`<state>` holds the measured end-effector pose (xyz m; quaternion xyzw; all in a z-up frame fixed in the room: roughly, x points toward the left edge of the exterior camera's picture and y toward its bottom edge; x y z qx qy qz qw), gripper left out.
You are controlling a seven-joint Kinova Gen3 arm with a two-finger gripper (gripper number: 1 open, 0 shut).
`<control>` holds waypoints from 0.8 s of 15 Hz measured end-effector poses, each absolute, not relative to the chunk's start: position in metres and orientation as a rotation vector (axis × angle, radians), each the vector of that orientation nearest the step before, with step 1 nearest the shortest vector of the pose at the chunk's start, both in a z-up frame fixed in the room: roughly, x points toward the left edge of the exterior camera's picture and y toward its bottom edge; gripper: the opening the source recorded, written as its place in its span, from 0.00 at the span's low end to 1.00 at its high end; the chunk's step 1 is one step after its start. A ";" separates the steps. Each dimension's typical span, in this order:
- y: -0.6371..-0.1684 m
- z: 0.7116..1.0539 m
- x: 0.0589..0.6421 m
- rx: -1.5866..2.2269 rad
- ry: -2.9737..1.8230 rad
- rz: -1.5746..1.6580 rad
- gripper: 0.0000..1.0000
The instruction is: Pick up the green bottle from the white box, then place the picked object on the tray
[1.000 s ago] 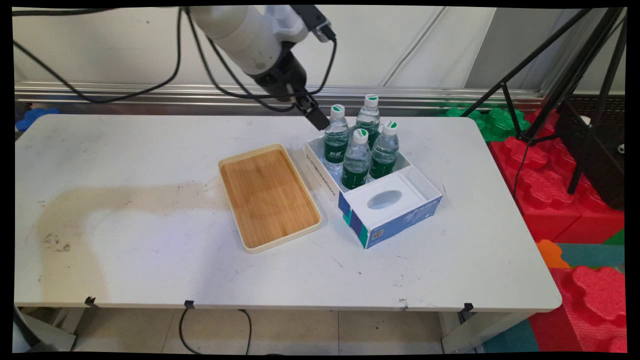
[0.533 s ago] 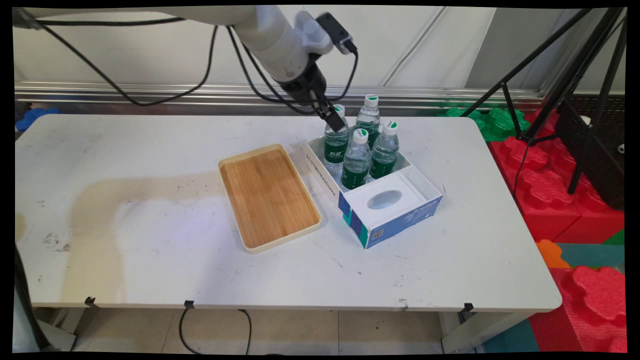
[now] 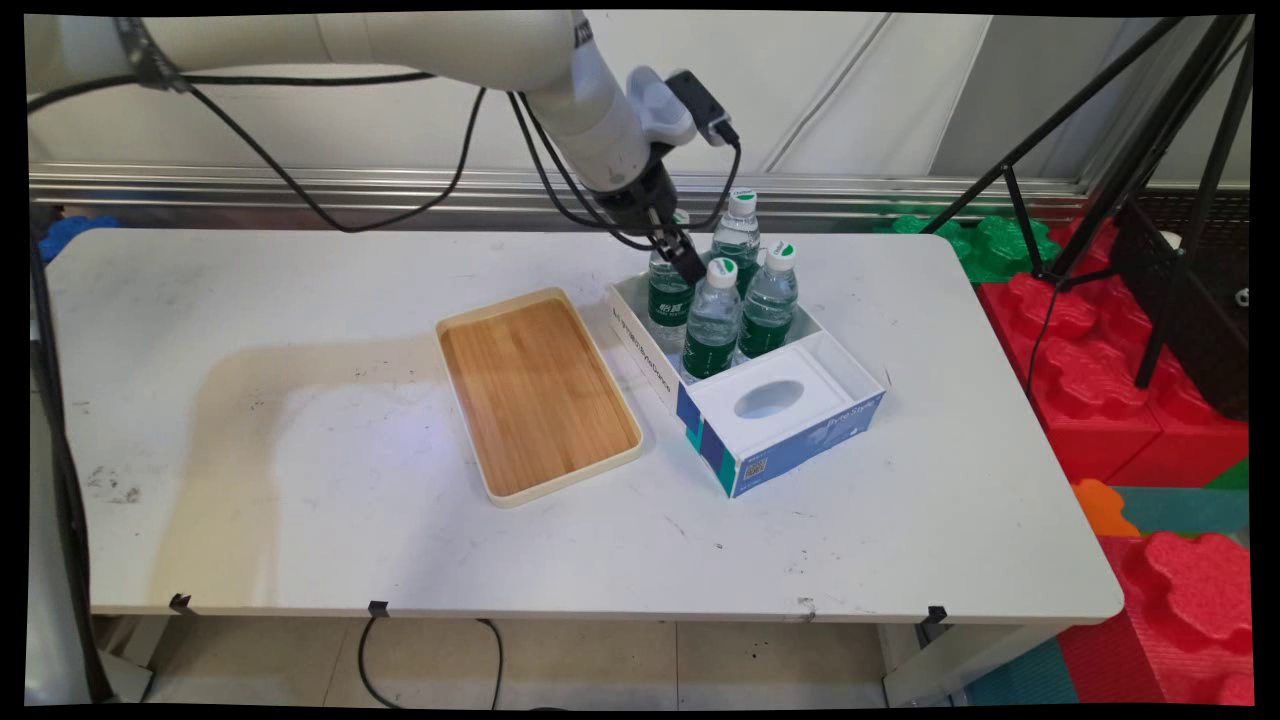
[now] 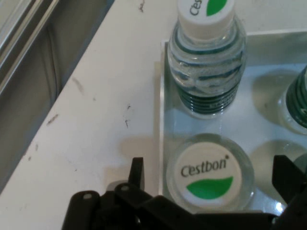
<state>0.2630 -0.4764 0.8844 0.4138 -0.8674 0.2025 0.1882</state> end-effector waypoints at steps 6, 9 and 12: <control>-0.490 0.866 0.257 1.175 -2.439 0.552 0.00; -0.492 0.865 0.256 1.179 -2.430 0.553 0.00; -0.493 0.868 0.255 1.182 -2.420 0.557 0.00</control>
